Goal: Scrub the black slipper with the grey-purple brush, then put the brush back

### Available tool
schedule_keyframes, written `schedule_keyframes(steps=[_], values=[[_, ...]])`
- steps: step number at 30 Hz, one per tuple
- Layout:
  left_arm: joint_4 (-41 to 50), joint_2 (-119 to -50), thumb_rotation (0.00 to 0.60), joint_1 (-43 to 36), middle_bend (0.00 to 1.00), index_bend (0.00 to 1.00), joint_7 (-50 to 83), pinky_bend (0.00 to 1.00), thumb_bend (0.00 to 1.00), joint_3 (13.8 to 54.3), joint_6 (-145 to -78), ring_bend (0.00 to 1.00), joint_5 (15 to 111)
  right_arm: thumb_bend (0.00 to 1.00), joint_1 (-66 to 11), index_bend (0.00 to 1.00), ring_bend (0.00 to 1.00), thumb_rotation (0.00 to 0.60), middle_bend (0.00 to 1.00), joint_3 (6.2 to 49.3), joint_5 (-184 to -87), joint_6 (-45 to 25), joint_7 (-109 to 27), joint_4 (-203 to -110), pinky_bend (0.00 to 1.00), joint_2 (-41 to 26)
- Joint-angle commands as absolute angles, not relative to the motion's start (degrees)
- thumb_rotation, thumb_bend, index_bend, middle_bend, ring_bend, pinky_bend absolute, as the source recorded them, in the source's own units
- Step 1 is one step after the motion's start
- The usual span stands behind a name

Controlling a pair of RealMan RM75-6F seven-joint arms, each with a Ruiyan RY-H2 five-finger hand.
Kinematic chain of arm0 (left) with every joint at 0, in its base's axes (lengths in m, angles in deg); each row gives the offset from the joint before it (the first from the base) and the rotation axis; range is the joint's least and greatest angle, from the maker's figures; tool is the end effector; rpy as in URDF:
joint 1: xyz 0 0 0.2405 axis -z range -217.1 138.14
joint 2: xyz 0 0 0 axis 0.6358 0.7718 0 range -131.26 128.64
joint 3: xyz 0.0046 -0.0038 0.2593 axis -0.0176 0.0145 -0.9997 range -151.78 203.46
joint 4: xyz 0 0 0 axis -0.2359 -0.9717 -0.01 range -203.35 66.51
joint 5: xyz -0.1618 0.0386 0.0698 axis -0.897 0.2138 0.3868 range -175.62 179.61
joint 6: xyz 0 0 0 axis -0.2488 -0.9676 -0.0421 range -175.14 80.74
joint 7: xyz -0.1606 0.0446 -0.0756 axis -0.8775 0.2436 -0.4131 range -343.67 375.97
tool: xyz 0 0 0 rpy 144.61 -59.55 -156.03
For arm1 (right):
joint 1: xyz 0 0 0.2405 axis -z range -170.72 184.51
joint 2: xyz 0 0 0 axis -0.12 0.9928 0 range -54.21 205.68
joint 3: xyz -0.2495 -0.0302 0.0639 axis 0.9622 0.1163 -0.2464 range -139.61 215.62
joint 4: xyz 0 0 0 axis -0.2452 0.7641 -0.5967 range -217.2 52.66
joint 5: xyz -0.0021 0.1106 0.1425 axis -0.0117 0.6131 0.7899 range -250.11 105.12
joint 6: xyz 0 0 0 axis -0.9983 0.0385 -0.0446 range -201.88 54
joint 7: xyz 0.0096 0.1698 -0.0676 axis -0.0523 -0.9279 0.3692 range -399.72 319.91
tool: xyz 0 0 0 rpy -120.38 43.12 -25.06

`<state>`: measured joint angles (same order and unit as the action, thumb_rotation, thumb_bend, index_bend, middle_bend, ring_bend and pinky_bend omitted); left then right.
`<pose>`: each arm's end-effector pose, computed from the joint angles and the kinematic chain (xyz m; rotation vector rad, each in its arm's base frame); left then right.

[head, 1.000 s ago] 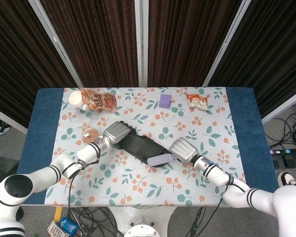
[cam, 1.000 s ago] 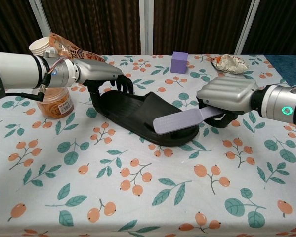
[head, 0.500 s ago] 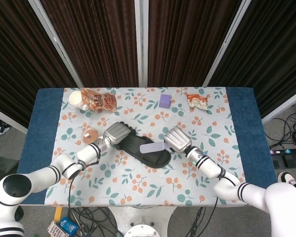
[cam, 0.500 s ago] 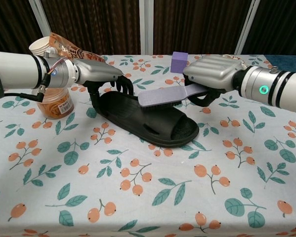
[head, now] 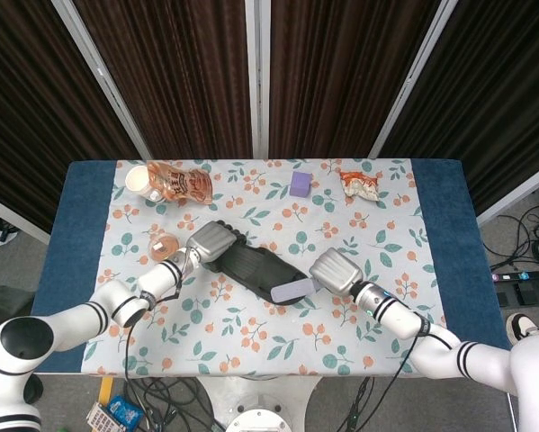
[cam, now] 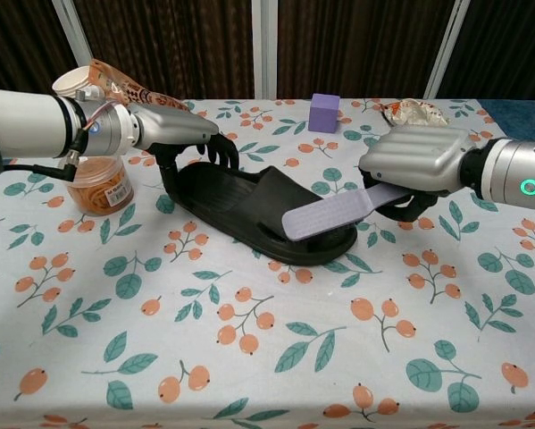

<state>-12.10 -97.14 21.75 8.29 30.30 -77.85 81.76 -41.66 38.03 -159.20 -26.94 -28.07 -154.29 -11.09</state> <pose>-0.1088 0.4323 -0.0689 -2.2712 -0.8456 -0.6868 -0.1489 -0.3704 -0.0271 2.2961 -0.4796 0.7134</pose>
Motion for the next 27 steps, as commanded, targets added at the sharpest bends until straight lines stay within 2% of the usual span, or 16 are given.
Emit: schedule_keyframes(steps=[1,7,13,23,25,27], values=[[-11.9,-97.0,0.600,21.9,0.43,0.39,8.9,0.24,0.27,30.4,-77.7,0.27,81.5,0.47,-41.6,1.00,1.00,0.600,1.00,35.4,-158.1,-25.3,-30.6,-155.0,1.00,-11.0],[-11.4,-97.1,0.600,22.0,0.43,0.39,10.0,0.24,0.27,30.5,-77.1,0.27,80.7,0.47,-45.2,1.00,1.00,0.600,1.00,32.2,-154.6,-29.7,-28.2,-149.0,1.00,-17.5],[-11.2,-96.9,0.600,21.9,0.43,0.39,10.6,0.24,0.27,30.5,-77.0,0.27,80.2,0.47,-46.2,1.00,1.00,0.600,1.00,34.0,-154.2,-32.5,-24.7,-145.2,1.00,-21.2],[-10.8,-96.5,0.600,21.6,0.43,0.38,11.0,0.24,0.27,30.5,-77.5,0.27,80.0,0.47,-41.2,1.00,1.00,0.600,1.00,40.2,-158.5,-28.2,-26.9,-154.7,1.00,-12.6],[-10.4,-96.3,0.600,21.4,0.42,0.36,11.1,0.24,0.27,30.6,-77.8,0.27,79.9,0.47,-39.9,1.00,1.00,0.600,1.00,40.4,-159.5,-25.2,-29.3,-156.4,1.00,-10.4],[-9.8,-96.0,0.600,21.4,0.37,0.30,11.3,0.23,0.27,30.8,-77.9,0.22,79.6,0.47,-38.6,1.00,1.00,0.600,1.00,39.7,-159.7,-22.2,-31.9,-157.5,1.00,-8.1]])
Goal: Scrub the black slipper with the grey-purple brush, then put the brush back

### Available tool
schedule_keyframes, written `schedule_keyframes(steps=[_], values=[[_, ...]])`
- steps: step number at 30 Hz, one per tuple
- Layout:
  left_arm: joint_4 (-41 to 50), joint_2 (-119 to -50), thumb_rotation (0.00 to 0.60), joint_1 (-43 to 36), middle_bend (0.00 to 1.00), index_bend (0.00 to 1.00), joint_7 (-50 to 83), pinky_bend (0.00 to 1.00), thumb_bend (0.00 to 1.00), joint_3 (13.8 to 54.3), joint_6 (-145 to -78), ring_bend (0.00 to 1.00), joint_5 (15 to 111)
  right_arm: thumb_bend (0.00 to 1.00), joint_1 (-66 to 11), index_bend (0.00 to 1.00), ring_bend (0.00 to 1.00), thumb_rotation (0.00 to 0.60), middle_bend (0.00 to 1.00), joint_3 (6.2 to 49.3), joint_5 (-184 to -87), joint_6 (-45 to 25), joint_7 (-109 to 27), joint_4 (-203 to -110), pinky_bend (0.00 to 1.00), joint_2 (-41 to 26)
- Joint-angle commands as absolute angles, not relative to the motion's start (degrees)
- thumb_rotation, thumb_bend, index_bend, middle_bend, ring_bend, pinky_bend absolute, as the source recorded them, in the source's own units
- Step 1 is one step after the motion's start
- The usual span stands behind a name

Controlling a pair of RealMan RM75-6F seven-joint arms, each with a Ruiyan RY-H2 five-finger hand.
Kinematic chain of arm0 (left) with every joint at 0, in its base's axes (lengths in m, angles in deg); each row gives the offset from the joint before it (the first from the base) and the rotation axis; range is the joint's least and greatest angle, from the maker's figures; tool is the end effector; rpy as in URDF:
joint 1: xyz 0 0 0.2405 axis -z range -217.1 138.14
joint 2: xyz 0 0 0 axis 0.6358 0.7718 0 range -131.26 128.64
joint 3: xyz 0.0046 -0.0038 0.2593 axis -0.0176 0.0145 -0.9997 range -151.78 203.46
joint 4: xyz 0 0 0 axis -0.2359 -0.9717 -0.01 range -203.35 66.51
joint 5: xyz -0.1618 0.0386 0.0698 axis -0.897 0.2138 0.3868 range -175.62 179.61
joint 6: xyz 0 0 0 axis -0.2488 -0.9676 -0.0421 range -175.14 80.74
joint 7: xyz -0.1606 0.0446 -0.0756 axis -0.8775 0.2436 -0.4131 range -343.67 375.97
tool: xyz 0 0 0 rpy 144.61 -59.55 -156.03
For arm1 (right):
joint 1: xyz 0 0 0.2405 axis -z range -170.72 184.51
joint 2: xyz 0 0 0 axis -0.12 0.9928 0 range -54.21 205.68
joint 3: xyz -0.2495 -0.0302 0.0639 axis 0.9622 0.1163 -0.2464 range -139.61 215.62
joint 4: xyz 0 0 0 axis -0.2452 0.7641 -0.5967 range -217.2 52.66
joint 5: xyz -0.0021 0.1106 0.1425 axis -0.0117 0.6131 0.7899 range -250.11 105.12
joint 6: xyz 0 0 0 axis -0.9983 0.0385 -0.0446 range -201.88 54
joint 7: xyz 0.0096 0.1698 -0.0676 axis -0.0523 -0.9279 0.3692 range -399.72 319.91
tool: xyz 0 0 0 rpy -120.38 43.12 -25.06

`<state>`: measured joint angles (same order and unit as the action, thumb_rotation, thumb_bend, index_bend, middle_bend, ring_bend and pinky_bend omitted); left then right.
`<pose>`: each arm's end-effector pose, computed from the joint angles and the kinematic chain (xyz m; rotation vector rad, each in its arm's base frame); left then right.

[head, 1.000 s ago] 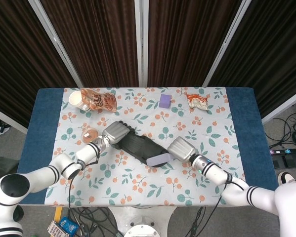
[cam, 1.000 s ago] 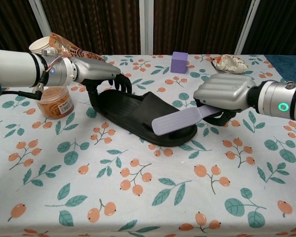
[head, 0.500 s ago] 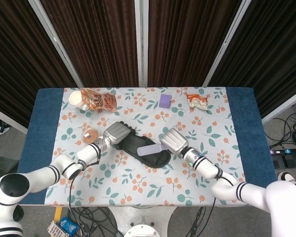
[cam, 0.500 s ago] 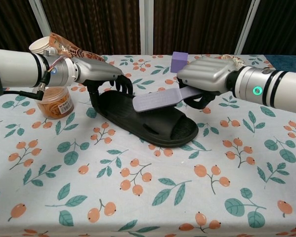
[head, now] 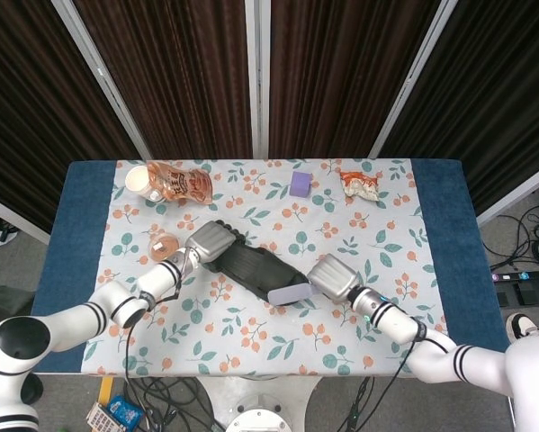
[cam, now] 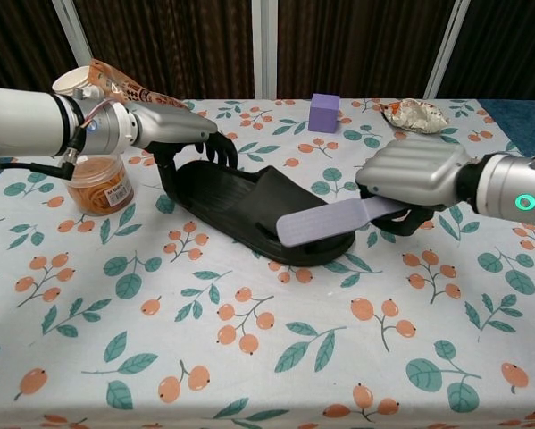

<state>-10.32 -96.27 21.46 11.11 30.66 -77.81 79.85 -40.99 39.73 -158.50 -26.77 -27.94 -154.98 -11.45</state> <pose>-0.1090 0.4310 -0.0656 -2.2667 -0.8387 -0.6807 -0.1571 -0.3604 -0.0337 2.3144 -0.5144 0.6924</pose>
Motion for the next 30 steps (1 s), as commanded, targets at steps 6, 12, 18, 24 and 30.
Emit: schedule_keyframes(steps=[6,12,18,24,30], values=[[-5.7,-93.5,0.600,20.4,0.19,0.15,11.7,0.16,0.25,32.3,-81.4,0.03,79.2,0.47,-35.9,1.00,1.00,0.600,1.00,37.0,-155.2,-20.0,-37.3,-157.9,1.00,-3.2],[1.2,-89.2,0.600,17.9,0.19,0.15,11.4,0.15,0.25,34.2,-86.7,0.02,78.1,0.47,-35.5,1.00,1.00,0.600,1.00,36.2,-149.3,-25.1,-35.7,-153.9,1.00,-4.5],[8.3,-83.8,0.600,13.1,0.19,0.15,11.8,0.15,0.24,35.5,-95.9,0.02,78.3,0.43,-36.3,1.00,0.93,0.600,0.94,34.6,-144.2,-29.3,-32.8,-147.6,1.00,-10.8],[12.7,-80.8,0.600,8.5,0.19,0.15,13.3,0.15,0.22,35.3,-102.7,0.02,77.9,0.31,-36.5,0.76,0.72,0.600,0.75,33.5,-143.0,-28.8,-30.2,-144.2,0.85,-15.5],[15.7,-77.9,0.600,4.7,0.19,0.15,13.4,0.15,0.21,34.1,-106.7,0.02,78.7,0.09,-36.4,0.19,0.24,0.600,0.31,33.1,-138.9,-31.7,-26.5,-146.9,0.34,-14.1]])
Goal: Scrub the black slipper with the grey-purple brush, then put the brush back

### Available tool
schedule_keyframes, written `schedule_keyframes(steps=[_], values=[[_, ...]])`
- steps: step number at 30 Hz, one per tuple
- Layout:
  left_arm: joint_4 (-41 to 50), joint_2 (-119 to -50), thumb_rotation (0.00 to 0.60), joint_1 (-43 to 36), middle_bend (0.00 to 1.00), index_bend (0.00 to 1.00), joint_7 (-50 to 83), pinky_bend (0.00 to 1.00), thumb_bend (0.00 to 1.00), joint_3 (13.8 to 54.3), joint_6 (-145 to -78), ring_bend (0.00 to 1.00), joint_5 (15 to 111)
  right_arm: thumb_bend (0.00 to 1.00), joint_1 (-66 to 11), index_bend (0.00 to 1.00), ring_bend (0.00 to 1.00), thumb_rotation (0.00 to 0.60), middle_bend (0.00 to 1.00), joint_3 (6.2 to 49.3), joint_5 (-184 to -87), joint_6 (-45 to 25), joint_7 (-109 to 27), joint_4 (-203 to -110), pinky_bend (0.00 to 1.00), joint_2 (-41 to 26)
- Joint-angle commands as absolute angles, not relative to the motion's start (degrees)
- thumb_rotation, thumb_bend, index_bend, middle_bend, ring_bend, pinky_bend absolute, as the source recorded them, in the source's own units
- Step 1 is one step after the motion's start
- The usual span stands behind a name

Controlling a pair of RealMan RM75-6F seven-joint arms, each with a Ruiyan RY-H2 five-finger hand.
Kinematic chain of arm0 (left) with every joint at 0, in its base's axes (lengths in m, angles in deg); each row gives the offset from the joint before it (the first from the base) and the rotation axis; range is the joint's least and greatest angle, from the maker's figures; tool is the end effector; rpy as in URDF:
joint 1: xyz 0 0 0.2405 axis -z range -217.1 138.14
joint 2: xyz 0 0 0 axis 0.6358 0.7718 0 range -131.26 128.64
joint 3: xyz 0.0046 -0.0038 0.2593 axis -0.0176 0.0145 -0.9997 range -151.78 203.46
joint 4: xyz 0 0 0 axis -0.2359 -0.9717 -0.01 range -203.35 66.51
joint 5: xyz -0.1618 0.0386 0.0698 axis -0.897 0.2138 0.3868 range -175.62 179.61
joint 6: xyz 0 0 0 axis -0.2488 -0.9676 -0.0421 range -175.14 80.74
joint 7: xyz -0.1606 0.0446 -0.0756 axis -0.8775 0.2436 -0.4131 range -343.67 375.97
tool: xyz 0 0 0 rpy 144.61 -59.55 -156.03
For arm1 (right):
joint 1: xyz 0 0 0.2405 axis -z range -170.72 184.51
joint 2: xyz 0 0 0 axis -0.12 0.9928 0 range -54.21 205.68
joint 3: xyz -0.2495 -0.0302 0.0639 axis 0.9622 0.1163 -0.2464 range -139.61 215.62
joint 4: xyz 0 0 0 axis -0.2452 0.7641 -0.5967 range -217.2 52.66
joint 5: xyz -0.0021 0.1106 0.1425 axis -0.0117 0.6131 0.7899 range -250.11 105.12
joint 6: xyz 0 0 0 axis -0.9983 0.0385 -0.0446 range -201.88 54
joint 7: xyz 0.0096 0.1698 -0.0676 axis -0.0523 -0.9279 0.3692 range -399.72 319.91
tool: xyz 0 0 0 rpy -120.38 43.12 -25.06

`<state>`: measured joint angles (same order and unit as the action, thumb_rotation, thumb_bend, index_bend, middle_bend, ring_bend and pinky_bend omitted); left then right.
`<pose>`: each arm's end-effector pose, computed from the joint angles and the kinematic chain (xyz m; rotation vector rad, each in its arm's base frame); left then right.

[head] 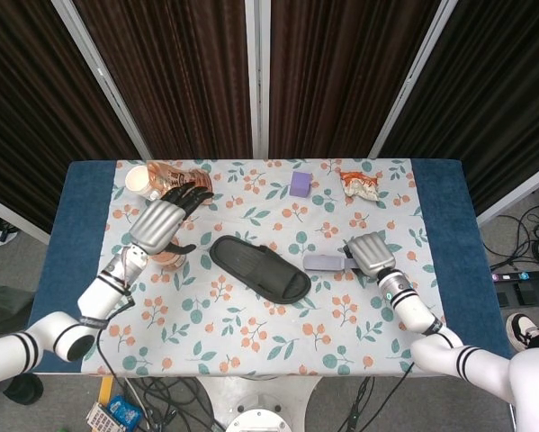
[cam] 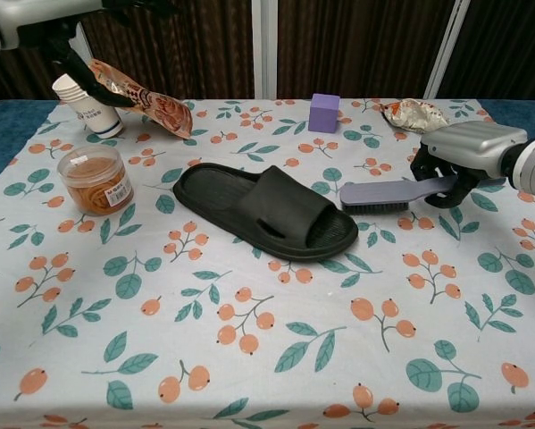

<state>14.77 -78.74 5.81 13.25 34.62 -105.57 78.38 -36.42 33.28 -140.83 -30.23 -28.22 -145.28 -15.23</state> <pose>-0.1272 0.3999 0.0741 -1.8606 -0.8810 -1.1600 -0.2242 -0.4015 -0.0138 1.9469 -0.8723 0.6061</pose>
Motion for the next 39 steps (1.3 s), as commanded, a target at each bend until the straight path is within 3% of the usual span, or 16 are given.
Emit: schedule_keyframes(steps=[1,4,7,15,19,21,26,31,39], values=[[16.1,-77.4,0.600,4.0,0.19,0.15,13.3,0.15,0.21,33.9,-107.3,0.02,78.9,0.05,-36.4,0.09,0.14,0.600,0.21,33.1,-137.9,-32.3,-25.6,-148.1,0.24,-13.3],[17.1,-76.1,0.600,2.3,0.19,0.15,13.1,0.15,0.21,33.4,-108.8,0.02,79.3,0.00,-35.9,0.00,0.01,0.600,0.05,33.2,-136.2,-32.6,-24.3,-151.6,0.07,-10.8],[18.4,-74.0,0.600,0.5,0.19,0.15,12.4,0.15,0.20,32.7,-110.0,0.02,79.6,0.00,-34.8,0.00,0.00,0.600,0.00,33.3,-136.0,-31.1,-24.1,-155.7,0.00,-7.6],[21.6,-66.4,0.600,-7.1,0.19,0.15,10.8,0.15,0.19,30.0,-114.0,0.02,77.8,0.01,-27.7,0.00,0.00,0.600,0.00,34.6,-141.2,-22.0,-30.0,-167.6,0.01,6.6],[21.9,-65.1,0.600,-12.5,0.19,0.15,13.5,0.15,0.19,28.2,-118.6,0.02,75.8,0.14,-21.4,0.05,0.10,0.600,0.20,35.7,-146.2,-12.1,-36.2,-167.8,0.15,10.1],[21.6,-65.2,0.600,-15.0,0.19,0.15,15.2,0.15,0.19,27.4,-120.9,0.02,75.1,0.17,-18.7,0.10,0.13,0.600,0.24,36.3,-147.6,-8.3,-38.0,-167.2,0.17,10.9],[20.7,-66.4,0.600,-21.5,0.19,0.15,17.4,0.15,0.19,25.6,-127.7,0.02,75.1,0.18,-11.7,0.09,0.12,0.600,0.18,38.7,-150.9,0.4,-41.0,-167.1,0.17,12.1],[22.0,-68.4,0.600,-26.5,0.19,0.15,20.4,0.14,0.18,24.1,-132.9,0.02,76.1,0.18,-5.9,0.00,0.05,0.600,0.12,40.8,-153.6,7.0,-42.1,-168.3,0.13,11.9],[24.5,-71.2,0.600,-32.0,0.19,0.15,24.7,0.12,0.18,23.7,-138.9,0.02,77.2,0.18,-0.8,0.00,0.04,0.600,0.11,40.9,-156.3,13.7,-40.7,-170.5,0.11,11.2]])
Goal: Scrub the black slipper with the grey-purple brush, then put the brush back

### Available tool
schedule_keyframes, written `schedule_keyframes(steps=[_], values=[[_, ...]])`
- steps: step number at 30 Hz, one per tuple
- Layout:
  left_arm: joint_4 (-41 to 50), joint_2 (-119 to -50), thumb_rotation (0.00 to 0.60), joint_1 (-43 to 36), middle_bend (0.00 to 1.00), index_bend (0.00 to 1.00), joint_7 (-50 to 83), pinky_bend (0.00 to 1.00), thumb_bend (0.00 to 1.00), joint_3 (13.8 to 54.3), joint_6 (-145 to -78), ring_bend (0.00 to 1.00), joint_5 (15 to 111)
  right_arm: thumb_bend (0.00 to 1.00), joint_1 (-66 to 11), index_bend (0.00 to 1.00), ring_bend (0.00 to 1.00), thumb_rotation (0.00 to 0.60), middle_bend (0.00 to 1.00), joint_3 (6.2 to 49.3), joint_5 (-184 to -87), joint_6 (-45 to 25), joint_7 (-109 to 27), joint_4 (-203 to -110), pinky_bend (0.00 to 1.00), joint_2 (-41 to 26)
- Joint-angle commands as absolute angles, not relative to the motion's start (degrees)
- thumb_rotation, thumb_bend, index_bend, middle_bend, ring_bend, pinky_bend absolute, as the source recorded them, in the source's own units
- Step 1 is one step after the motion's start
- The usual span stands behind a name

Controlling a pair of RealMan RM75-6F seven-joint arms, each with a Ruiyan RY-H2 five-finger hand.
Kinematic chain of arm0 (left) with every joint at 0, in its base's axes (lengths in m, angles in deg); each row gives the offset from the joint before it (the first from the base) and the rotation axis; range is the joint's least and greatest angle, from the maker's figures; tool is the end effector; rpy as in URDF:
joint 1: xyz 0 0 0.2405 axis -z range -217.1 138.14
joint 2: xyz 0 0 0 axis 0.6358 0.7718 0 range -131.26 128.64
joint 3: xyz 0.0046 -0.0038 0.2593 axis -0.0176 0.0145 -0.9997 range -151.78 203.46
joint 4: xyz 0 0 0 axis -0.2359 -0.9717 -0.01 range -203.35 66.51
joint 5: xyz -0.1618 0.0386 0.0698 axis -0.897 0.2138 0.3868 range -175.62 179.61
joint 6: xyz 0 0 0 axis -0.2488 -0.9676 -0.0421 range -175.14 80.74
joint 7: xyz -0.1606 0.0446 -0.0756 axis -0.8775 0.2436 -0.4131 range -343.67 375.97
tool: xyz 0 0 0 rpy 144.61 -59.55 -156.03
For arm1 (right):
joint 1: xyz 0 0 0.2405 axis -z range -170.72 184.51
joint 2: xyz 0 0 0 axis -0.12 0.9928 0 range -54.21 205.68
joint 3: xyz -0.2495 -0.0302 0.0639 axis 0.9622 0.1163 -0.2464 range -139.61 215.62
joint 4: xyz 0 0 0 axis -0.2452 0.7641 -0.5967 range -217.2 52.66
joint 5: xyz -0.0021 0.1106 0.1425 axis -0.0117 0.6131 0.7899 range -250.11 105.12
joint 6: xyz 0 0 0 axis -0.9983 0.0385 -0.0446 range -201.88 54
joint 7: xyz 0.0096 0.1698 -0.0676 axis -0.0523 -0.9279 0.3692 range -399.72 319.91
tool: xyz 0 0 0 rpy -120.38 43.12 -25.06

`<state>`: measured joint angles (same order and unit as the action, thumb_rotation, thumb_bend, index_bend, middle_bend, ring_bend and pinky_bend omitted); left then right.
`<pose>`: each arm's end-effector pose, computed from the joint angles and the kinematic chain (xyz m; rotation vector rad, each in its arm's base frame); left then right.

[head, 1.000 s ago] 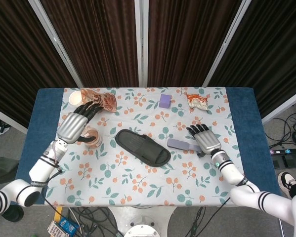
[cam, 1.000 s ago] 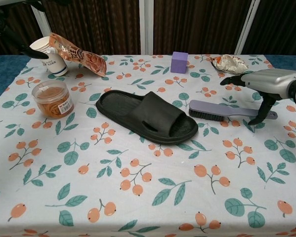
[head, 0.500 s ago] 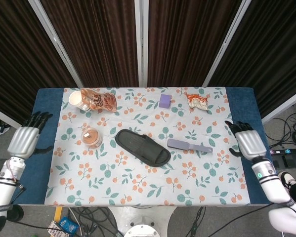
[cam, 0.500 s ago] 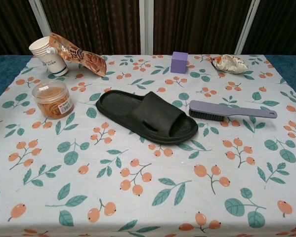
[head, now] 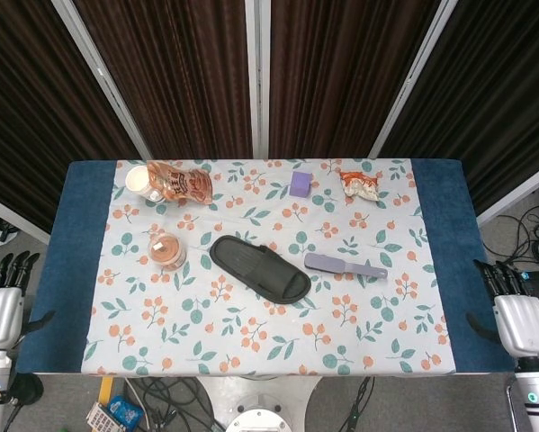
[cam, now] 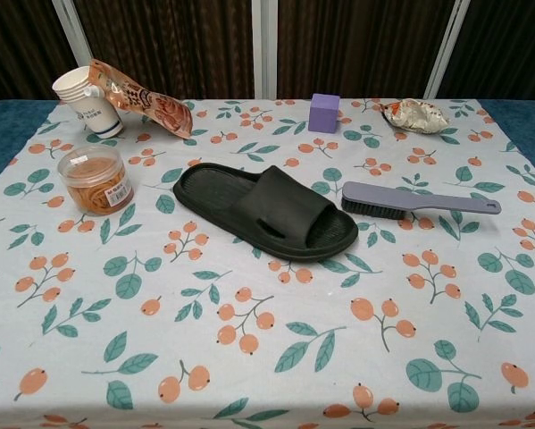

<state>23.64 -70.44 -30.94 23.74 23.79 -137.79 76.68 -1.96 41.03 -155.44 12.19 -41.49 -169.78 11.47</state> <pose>-0.3188 0.2198 0.1738 -1.2775 -0.8982 -0.7961 -0.3180 -0.2225 0.1855 1.4323 -0.8899 0.8353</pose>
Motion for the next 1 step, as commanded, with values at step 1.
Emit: schedule_keyframes(steps=[1], values=[[24.6,-71.4,0.600,-32.3,0.19,0.15,24.8,0.12,0.18,23.8,-139.0,0.02,77.4,0.18,-0.6,0.00,0.04,0.600,0.11,40.7,-156.5,13.9,-40.6,-170.6,0.11,11.1]])
